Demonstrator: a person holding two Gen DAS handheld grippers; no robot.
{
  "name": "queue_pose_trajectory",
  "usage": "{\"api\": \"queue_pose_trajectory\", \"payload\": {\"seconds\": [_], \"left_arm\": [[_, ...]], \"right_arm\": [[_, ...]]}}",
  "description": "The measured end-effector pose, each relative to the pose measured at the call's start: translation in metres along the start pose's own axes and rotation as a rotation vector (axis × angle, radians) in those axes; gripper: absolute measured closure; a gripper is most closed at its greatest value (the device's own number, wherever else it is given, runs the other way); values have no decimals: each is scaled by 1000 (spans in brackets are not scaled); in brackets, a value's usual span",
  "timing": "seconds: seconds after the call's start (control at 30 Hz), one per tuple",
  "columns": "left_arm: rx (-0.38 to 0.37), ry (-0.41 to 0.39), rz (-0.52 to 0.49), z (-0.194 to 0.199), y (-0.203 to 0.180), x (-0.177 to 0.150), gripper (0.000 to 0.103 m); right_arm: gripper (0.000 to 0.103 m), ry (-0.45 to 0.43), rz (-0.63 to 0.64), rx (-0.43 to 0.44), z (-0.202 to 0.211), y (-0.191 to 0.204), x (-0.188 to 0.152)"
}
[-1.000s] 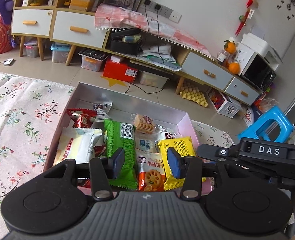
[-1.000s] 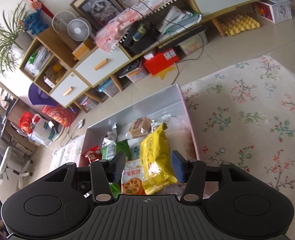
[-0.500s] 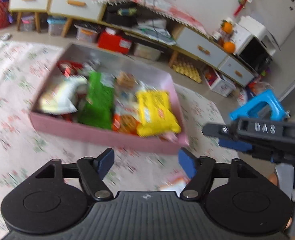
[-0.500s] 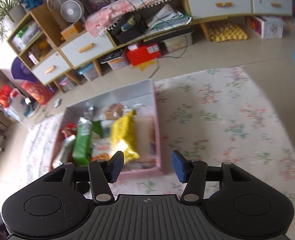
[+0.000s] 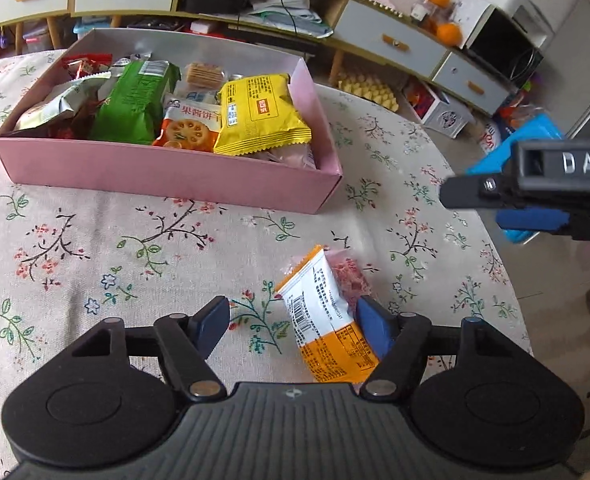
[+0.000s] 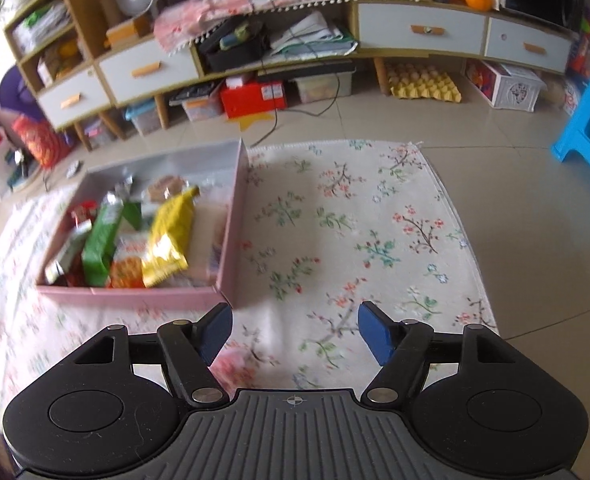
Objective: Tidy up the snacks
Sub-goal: 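Grasp the small orange candy with left tool while right tool grasps the pink candy bar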
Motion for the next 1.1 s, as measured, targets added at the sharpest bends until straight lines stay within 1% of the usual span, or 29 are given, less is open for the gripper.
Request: {"api": "queue_pose_trajectory", "payload": {"seconds": [0.07, 0.17, 0.23, 0.3, 0.33, 0.47, 0.57, 0.67, 0.73, 0.87, 1.0, 1.1], "left_arm": [[12, -6, -11, 4, 0, -2, 42], [30, -6, -24, 6, -1, -4, 51], [41, 5, -31, 5, 0, -6, 69], [42, 18, -36, 4, 0, -7, 80], [39, 24, -41, 1, -2, -7, 82], [30, 31, -65, 4, -5, -9, 86], [24, 31, -63, 6, -4, -8, 89], [29, 33, -61, 11, -1, -5, 91], [42, 49, -63, 13, 1, -5, 91], [59, 70, -55, 21, 9, -3, 91], [78, 67, -61, 29, 19, -2, 91], [110, 68, -79, 33, 24, -4, 91]], "right_arm": [[32, 7, 21, -13, -1, -4, -4], [26, 20, 46, -17, -2, -11, -11], [26, 28, 80, -22, -3, -11, -18], [26, 41, 121, -18, -5, -8, -25], [26, 49, 141, -14, -6, -5, -29], [26, 65, 199, -10, -8, 1, -39], [26, 79, 213, 9, -10, 6, -43], [26, 80, 246, 2, -11, 14, -46], [26, 90, 258, 10, -13, 20, -49], [25, 109, 289, 65, -14, 38, -58], [25, 117, 321, 67, -20, 56, -66], [26, 151, 368, 55, -30, 71, -77]]}}
Point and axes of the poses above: each gripper's, at about its wrist camera, not at the fingertips, and z roughly against the way its jaws point, y to its left, x to its top, the point moved 4 cm from there along -z, roughly the way its jaws point, and after that the axes turned 13 degrees about -x, right-handed, at the moved point
